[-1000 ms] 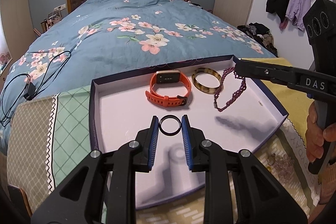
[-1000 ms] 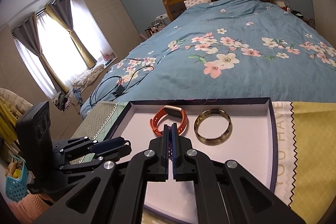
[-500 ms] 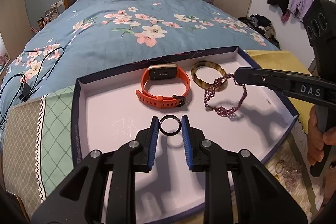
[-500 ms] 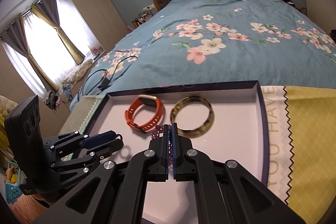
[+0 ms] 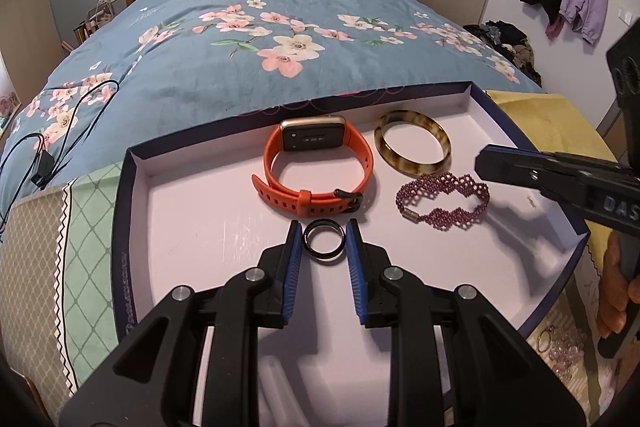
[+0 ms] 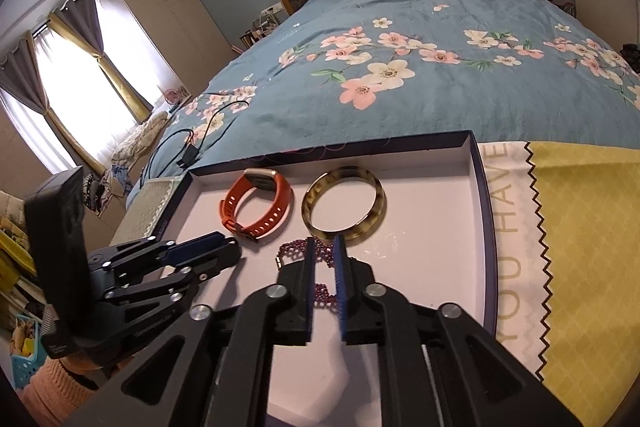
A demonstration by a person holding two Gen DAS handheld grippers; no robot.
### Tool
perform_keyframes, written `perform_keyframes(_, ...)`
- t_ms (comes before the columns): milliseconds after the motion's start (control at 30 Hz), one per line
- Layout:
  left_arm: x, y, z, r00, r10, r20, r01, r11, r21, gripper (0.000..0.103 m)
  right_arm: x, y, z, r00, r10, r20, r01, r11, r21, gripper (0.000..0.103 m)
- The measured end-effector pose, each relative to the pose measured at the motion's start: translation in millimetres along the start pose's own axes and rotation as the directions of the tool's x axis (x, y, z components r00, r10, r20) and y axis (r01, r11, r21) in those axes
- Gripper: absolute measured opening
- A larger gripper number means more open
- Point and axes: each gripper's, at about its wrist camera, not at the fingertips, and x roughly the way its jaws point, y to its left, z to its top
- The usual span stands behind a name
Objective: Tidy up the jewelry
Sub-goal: 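Lower beaded bracelet into box with right tool while left tool releases black ring there, then withdraw both tools from the box lid toward the remaining rings and bracelet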
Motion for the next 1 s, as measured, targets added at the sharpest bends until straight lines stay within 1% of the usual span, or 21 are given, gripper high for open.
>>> perform_keyframes(100,0,-1,1,1.000,0.009,-0.003,-0.009,1.000,-0.003,0.023,-5,2,-1,1.000,0.011,0.005,-0.011,1.000,-0.005,0.011)
perform_keyframes(167,-2,-1,1,1.000,0.011,0.006,-0.011,1.000,-0.006,0.024,-12,4,-4,1.000,0.015,0.012,-0.015,1.000,-0.016,0.016)
perform_keyframes(200,-3,-1,1,1.000,0.011,0.009,-0.011,1.000,-0.008,0.026,-15,6,-6,1.000,0.018,0.015,-0.017,1.000,-0.022,0.018)
perform_keyframes(233,-6,0,1,1.000,0.014,0.017,-0.013,1.000,-0.015,0.030,-19,8,-7,1.000,0.020,0.019,-0.020,0.999,-0.031,0.021)
perform_keyframes(267,-9,2,0,1.000,0.013,0.028,-0.013,1.000,-0.023,0.032,-25,10,-9,0.999,0.023,0.026,-0.021,0.999,-0.044,0.023)
perform_keyframes(400,-30,6,-5,0.997,0.007,0.074,-0.004,0.999,-0.039,0.037,-48,20,-19,0.998,0.034,0.049,-0.028,0.994,-0.108,0.028)
perform_keyframes(467,-44,7,-10,0.995,0.006,0.102,-0.002,0.999,-0.039,0.037,-59,23,-27,0.998,0.036,0.046,-0.030,0.990,-0.139,0.029)
perform_keyframes(600,-77,6,-27,0.989,-0.012,0.146,0.014,1.000,-0.015,0.038,-74,25,-50,0.999,0.039,0.018,-0.035,0.982,-0.186,0.031)
perform_keyframes(633,-84,6,-32,0.988,-0.014,0.153,0.015,1.000,-0.008,0.038,-77,24,-56,0.999,0.034,0.009,-0.032,0.980,-0.194,0.036)
perform_keyframes(667,-90,6,-37,0.987,-0.016,0.158,0.017,1.000,-0.003,0.039,-80,23,-63,1.000,0.022,0.000,-0.022,0.979,-0.201,0.039)
perform_keyframes(733,-100,5,-49,0.987,-0.045,0.157,0.043,0.999,0.012,0.040,-83,20,-77,1.000,0.006,-0.024,-0.011,0.977,-0.211,0.039)
perform_keyframes(833,-112,4,-70,0.987,-0.040,0.157,0.034,0.999,0.040,0.041,-87,18,-99,0.998,-0.013,-0.064,-0.002,0.974,-0.225,0.039)
perform_keyframes(900,-116,3,-82,0.988,-0.032,0.149,0.026,0.999,0.041,0.041,-89,19,-110,0.997,-0.011,-0.078,-0.007,0.974,-0.228,0.040)
perform_keyframes(1000,-120,5,-100,0.990,-0.051,0.133,0.047,0.998,0.032,0.041,-89,22,-122,0.996,-0.024,-0.089,0.001,0.969,-0.246,0.041)
